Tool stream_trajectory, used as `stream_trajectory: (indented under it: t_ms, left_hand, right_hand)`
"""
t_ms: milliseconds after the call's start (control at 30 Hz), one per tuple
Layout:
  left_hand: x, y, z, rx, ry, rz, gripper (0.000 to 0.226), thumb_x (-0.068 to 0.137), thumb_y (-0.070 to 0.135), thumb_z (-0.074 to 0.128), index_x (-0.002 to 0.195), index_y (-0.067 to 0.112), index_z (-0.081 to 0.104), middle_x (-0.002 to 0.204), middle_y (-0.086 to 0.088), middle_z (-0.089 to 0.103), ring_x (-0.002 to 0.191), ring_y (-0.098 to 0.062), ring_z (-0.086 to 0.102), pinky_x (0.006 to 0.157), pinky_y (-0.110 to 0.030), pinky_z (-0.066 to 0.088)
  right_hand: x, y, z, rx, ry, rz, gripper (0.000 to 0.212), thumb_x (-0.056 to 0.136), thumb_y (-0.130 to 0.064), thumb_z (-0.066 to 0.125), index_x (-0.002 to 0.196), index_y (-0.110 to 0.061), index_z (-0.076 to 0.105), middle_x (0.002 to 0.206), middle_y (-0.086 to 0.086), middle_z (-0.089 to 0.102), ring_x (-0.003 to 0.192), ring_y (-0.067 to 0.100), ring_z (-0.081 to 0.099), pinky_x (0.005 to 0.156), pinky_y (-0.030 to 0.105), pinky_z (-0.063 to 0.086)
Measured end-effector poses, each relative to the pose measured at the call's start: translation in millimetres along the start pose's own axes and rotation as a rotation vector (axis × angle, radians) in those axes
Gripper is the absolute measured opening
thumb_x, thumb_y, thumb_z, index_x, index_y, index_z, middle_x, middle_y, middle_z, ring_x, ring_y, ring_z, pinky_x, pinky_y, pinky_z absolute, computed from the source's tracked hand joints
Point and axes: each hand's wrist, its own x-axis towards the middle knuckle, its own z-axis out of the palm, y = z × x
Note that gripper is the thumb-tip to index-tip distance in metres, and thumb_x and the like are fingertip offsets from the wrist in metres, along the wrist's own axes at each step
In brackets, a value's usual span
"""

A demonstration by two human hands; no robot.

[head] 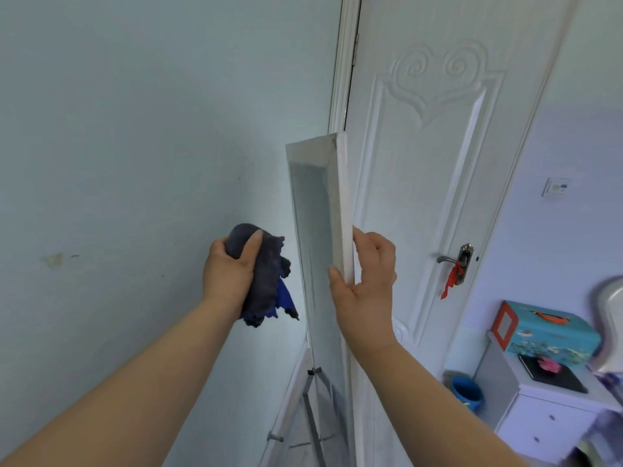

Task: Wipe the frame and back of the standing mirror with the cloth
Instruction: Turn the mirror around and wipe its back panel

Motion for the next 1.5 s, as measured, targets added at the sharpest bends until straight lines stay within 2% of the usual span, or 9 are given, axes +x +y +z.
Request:
stream_trajectory:
  t_ms: [67, 200, 400, 600, 733, 1000, 1167, 1300, 1500]
  left_hand:
    - [-3, 1, 7, 0.003, -0.029, -0.018, 0.046, 0.081, 0.060, 0.067, 0.109, 0.025, 0.053, 0.091, 0.015, 0.065, 0.080, -0.003, 0.063, 0.060, -0.022, 0.044]
    - [-10, 0, 19, 0.013, -0.054, -0.032, 0.046, 0.079, 0.060, 0.070, 0.107, 0.026, 0.055, 0.090, 0.013, 0.068, 0.080, -0.007, 0.066, 0.061, -0.025, 0.047]
    - [-30, -13, 50, 0.054, -0.057, -0.082, 0.048, 0.080, 0.064, 0.065, 0.105, 0.023, 0.057, 0.091, 0.004, 0.070, 0.082, -0.018, 0.068, 0.077, -0.038, 0.055]
    - [-48, -20, 92, 0.098, -0.059, -0.172, 0.051, 0.082, 0.067, 0.060, 0.106, 0.022, 0.054, 0.090, 0.000, 0.067, 0.080, -0.020, 0.064, 0.083, -0.042, 0.053]
    - [-54, -29, 110, 0.078, -0.058, -0.217, 0.045, 0.079, 0.066, 0.064, 0.098, 0.026, 0.053, 0.090, 0.000, 0.066, 0.077, -0.020, 0.062, 0.079, -0.039, 0.050]
    - [-77, -58, 132, 0.086, -0.099, -0.260, 0.047, 0.081, 0.061, 0.067, 0.106, 0.024, 0.053, 0.092, -0.002, 0.062, 0.088, -0.030, 0.060, 0.088, -0.046, 0.053]
    - [-93, -73, 138, 0.037, -0.159, -0.156, 0.048, 0.081, 0.053, 0.073, 0.111, 0.031, 0.043, 0.097, 0.006, 0.059, 0.091, -0.023, 0.061, 0.080, -0.040, 0.052]
    - [-102, -87, 145, 0.010, -0.248, -0.122, 0.054, 0.083, 0.046, 0.075, 0.125, 0.038, 0.042, 0.120, -0.002, 0.057, 0.103, -0.027, 0.061, 0.094, -0.044, 0.053]
    - [-111, -100, 160, 0.066, -0.412, -0.019, 0.032, 0.086, 0.035, 0.075, 0.114, 0.045, 0.064, 0.108, 0.019, 0.069, 0.098, -0.005, 0.065, 0.090, -0.026, 0.049]
  right_hand:
    - [6, 5, -11, 0.048, -0.014, 0.038, 0.057, 0.092, -0.005, 0.061, 0.141, -0.027, 0.045, 0.117, -0.015, 0.036, 0.115, 0.012, 0.044, 0.100, 0.040, 0.048]
    - [20, 22, -39, 0.116, 0.015, 0.096, 0.054, 0.095, -0.004, 0.058, 0.143, -0.026, 0.046, 0.113, -0.024, 0.039, 0.101, -0.016, 0.046, 0.082, 0.001, 0.042]
    - [37, 55, -100, 0.160, 0.058, 0.159, 0.051, 0.091, -0.002, 0.063, 0.136, -0.024, 0.054, 0.114, -0.013, 0.047, 0.092, -0.022, 0.050, 0.076, -0.004, 0.039]
    - [35, 83, -154, 0.170, 0.004, 0.214, 0.052, 0.092, -0.014, 0.065, 0.133, -0.043, 0.052, 0.107, -0.032, 0.049, 0.089, -0.011, 0.054, 0.080, 0.005, 0.045]
    - [30, 93, -184, 0.190, 0.020, 0.219, 0.055, 0.093, -0.014, 0.064, 0.121, -0.058, 0.048, 0.112, -0.025, 0.053, 0.101, -0.005, 0.057, 0.091, 0.019, 0.046]
    - [13, 120, -238, 0.191, 0.157, 0.273, 0.053, 0.094, -0.010, 0.061, 0.142, -0.029, 0.049, 0.131, 0.002, 0.060, 0.109, 0.008, 0.058, 0.091, 0.017, 0.050]
    - [4, 134, -262, 0.195, 0.217, 0.279, 0.050, 0.094, -0.012, 0.061, 0.138, -0.034, 0.052, 0.120, -0.010, 0.063, 0.100, -0.004, 0.058, 0.087, 0.012, 0.049]
    - [-8, 144, -281, 0.191, 0.243, 0.299, 0.050, 0.090, -0.022, 0.061, 0.137, -0.036, 0.051, 0.116, -0.011, 0.060, 0.096, 0.000, 0.057, 0.080, 0.012, 0.049]
    - [-21, 153, -306, 0.185, 0.317, 0.325, 0.055, 0.089, -0.021, 0.060, 0.141, -0.033, 0.048, 0.132, -0.005, 0.063, 0.117, 0.015, 0.060, 0.108, 0.045, 0.047]
